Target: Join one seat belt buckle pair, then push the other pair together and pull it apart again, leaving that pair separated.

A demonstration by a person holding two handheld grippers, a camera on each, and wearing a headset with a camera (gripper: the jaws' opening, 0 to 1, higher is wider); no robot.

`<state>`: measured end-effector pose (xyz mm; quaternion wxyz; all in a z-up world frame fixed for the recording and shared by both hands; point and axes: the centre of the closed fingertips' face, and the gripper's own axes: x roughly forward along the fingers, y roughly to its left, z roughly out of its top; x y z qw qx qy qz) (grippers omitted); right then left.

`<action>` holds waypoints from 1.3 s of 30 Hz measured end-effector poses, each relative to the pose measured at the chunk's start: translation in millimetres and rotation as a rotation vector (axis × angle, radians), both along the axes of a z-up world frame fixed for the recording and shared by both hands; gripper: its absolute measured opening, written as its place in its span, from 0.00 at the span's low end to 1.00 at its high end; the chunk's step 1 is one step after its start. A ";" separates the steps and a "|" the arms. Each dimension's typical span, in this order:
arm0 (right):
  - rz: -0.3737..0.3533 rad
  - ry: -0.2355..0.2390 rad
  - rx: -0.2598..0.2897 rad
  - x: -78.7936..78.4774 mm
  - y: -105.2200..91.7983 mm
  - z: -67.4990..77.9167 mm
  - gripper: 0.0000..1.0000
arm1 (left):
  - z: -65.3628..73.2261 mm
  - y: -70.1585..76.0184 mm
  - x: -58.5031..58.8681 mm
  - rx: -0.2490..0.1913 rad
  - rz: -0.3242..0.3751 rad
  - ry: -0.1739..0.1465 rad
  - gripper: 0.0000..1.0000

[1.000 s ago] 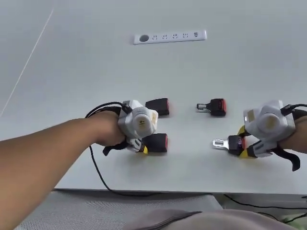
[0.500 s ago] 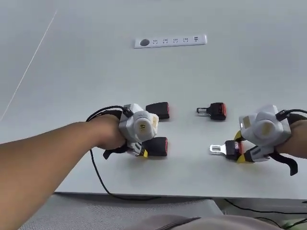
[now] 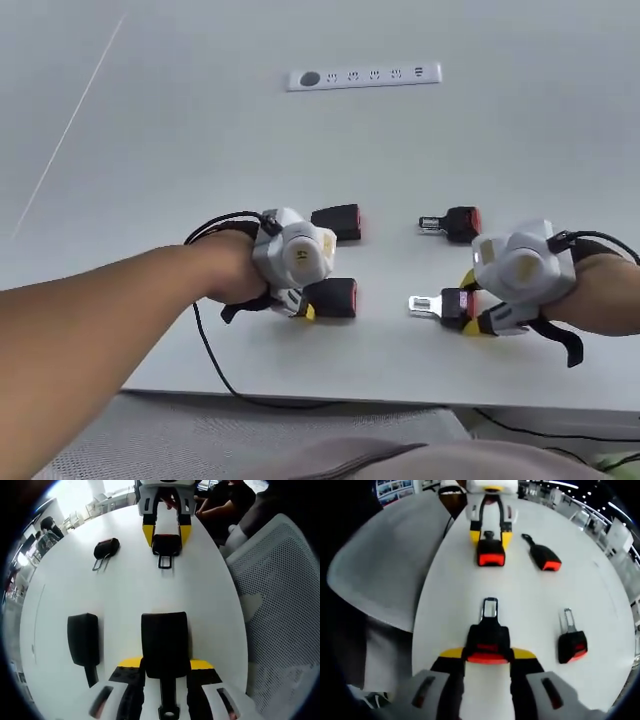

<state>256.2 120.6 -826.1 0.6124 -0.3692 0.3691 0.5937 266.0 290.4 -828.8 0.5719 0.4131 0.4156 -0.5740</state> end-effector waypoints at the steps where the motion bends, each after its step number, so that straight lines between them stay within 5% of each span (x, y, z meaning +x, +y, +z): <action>1: -0.003 0.001 0.007 -0.7 3.4 0.0 0.34 | 0.0 -0.3 0.0 -0.001 0.000 0.000 0.33; 21: -0.015 -0.010 0.076 1.8 57.2 -1.7 0.34 | 0.2 -1.0 1.3 -0.040 0.004 -0.004 0.32; 39: 0.025 -0.021 0.082 3.5 68.2 0.0 0.34 | -0.1 -1.7 1.8 -0.041 -0.009 0.000 0.33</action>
